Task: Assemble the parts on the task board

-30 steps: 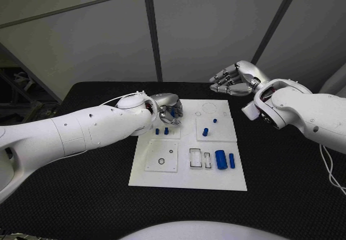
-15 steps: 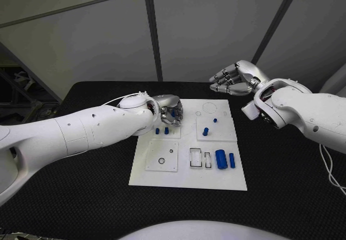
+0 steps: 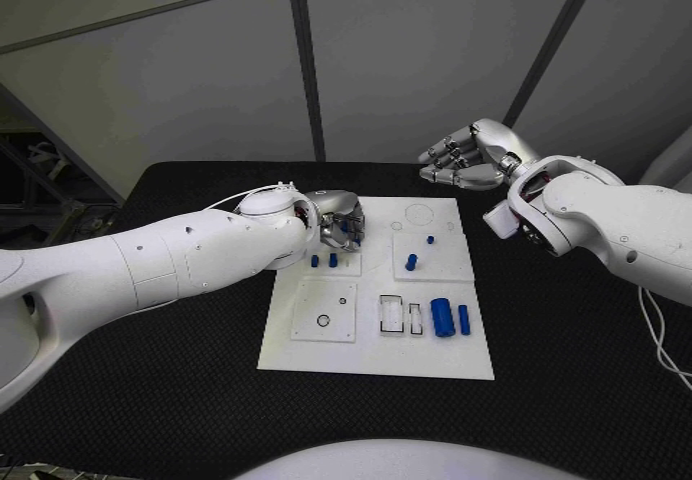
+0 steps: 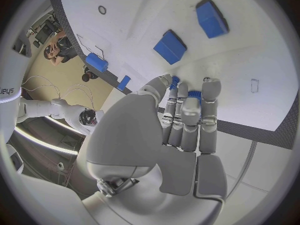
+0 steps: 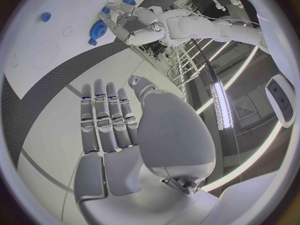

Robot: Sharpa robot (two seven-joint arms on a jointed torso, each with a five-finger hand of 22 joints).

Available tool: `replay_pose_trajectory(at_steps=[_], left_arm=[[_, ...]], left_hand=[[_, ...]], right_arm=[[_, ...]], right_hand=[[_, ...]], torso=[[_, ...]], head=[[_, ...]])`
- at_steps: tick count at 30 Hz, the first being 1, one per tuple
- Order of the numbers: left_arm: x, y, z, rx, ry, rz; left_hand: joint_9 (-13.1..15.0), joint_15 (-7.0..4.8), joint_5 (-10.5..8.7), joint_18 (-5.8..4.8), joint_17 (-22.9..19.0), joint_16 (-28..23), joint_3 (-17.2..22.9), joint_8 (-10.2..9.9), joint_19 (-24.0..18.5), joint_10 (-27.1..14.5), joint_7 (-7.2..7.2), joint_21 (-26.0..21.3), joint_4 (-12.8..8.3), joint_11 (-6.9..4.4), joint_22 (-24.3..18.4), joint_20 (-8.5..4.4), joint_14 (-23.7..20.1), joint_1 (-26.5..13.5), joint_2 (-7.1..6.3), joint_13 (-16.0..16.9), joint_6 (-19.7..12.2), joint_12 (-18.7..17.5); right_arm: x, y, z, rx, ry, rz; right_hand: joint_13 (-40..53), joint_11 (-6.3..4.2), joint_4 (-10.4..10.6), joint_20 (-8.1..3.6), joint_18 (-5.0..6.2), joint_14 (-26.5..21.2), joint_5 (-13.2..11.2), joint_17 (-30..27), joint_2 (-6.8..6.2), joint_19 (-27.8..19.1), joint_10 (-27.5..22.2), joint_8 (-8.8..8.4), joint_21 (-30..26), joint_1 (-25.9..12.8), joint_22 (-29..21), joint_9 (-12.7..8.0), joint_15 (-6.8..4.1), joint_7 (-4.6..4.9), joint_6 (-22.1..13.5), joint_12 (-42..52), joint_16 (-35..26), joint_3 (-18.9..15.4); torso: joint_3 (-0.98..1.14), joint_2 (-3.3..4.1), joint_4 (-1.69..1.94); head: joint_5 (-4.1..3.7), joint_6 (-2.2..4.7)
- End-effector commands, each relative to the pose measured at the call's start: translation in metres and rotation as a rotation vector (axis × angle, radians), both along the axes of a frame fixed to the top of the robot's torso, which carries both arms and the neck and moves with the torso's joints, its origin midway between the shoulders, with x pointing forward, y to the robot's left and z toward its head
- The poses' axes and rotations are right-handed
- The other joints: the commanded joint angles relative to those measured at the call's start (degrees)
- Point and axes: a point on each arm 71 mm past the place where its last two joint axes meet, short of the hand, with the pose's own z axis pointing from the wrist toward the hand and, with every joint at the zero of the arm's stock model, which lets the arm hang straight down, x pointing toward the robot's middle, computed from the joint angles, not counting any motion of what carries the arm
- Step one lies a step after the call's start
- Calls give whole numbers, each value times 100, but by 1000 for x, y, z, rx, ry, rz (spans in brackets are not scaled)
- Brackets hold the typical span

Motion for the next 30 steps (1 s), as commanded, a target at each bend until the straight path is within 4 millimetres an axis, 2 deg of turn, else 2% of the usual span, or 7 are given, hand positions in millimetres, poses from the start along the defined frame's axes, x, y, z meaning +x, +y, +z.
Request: replay_pose_trajectory(at_steps=[1,9,18,30], left_arm=[[-1,-1,-3,25,22,-7],[-1,-3,-5,26,29,-13],[-1,-3,-4,13,13,-13],[-5,4,1,-36,-21,-7]], left_hand=[[-13,-7,5,-137,4,43,42,-49,22,30,4,64,-7,6,32,-22,39,48,-14,-15,58,-30],[-36,-16,-5,-151,118,171,151,-68,46,94,8,178,-37,-1,137,-24,129,60,15,-51,116,-57],[-42,-72,-25,-190,402,410,342,-45,183,348,-25,495,-115,-69,369,-65,360,94,91,-92,361,-97],[-70,-69,-32,-210,447,473,449,-101,232,422,0,609,-179,-54,470,-80,422,76,76,-134,417,-200]], right_arm=[[0,2,1,3,-4,10],[-1,2,1,3,-4,11],[-1,2,2,3,-4,12],[-1,1,2,3,-4,9]], right_hand=[[-6,33,-30,-3,73,0,36,-10,27,41,-12,-39,-40,0,-8,7,21,39,-3,-37,-32,13],[-6,33,-31,-4,73,0,44,-11,29,43,-11,-39,-42,2,-10,8,20,39,-3,-36,-33,16],[-6,33,-32,-4,73,1,55,-11,31,45,-11,-38,-45,4,-12,8,20,39,-2,-36,-34,18],[-6,33,-33,-4,73,3,67,-12,33,47,-10,-38,-49,6,-14,8,20,38,0,-35,-36,21]], torso=[[0,1,1],[2,0,5],[1,-2,1],[-1,-3,8]], head=[[-6,-8],[5,-13],[7,-8],[10,14]])
